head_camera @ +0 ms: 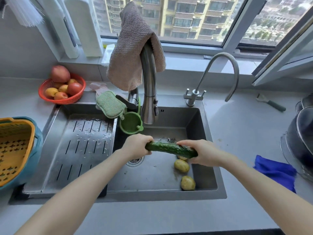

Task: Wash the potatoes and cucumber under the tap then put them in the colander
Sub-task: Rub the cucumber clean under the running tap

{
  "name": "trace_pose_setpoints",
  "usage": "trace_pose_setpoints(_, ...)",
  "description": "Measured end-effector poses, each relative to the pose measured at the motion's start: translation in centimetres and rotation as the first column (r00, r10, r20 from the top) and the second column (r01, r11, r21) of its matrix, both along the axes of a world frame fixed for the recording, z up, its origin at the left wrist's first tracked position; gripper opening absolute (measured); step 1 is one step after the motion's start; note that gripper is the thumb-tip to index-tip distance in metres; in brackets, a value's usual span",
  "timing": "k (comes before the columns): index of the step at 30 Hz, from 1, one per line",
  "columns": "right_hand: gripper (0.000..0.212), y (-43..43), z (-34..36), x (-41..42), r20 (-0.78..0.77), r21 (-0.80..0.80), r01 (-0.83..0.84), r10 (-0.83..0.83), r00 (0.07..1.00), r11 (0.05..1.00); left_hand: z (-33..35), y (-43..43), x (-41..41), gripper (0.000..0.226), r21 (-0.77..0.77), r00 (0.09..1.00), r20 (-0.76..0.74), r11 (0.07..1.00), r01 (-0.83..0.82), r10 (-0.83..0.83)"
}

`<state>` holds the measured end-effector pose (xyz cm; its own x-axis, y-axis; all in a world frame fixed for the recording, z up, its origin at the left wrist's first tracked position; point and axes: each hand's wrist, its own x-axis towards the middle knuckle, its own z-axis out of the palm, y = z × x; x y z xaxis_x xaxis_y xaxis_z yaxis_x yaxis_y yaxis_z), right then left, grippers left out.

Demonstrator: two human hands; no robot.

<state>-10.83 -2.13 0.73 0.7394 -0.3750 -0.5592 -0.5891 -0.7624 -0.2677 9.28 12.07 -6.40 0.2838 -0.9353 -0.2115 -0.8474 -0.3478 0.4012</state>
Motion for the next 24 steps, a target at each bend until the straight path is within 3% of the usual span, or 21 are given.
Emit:
trace_pose_setpoints(2,0.054,0.5,-3.1,-0.9,0.03,-0.167,0.061,-0.057,0.998,0.984,0.4,-0.2,-1.3,0.027,-0.008,0.989,0.147,1.0,-0.023,0.023)
trace_pose_setpoints(3,0.052,0.8,-4.5,-1.3,0.139,-0.194,0.146,-0.12,0.983,0.97,0.6,-0.3,-2.0,0.026,-0.019,0.979,0.202,1.0,-0.021,0.024)
trace_pose_setpoints(5,0.049,1.3,-6.8,-2.0,0.366,-0.143,0.26,-0.193,0.91,0.955,1.3,-0.2,-3.0,0.024,-0.059,0.963,0.265,0.998,-0.025,0.04)
trace_pose_setpoints(6,0.046,1.5,-7.7,-2.1,0.384,-0.11,0.258,-0.199,0.902,0.96,1.7,0.0,-3.2,0.024,-0.061,0.959,0.282,0.998,-0.028,0.044)
trace_pose_setpoints(9,0.036,2.5,-9.2,-1.6,0.26,-0.078,0.179,-0.153,0.953,0.981,2.7,1.3,-3.3,0.022,0.025,0.962,0.271,0.999,-0.044,0.035)
trace_pose_setpoints(13,0.047,4.2,-8.7,1.2,0.51,0.011,0.237,-0.209,0.834,0.972,4.5,4.8,-1.5,0.022,-0.027,0.932,0.188,0.95,-0.31,0.31)
trace_pose_setpoints(18,0.042,8.5,-5.7,8.3,0.612,0.172,0.073,-0.165,0.773,0.982,7.8,12.8,3.4,0.022,-0.094,0.815,0.156,0.83,-0.55,0.558)
trace_pose_setpoints(24,0.039,16.6,-1.4,19.1,0.695,0.114,-0.193,0.06,0.717,0.975,10.7,23.5,10.9,0.031,-0.063,0.65,0.124,0.66,-0.749,0.749)
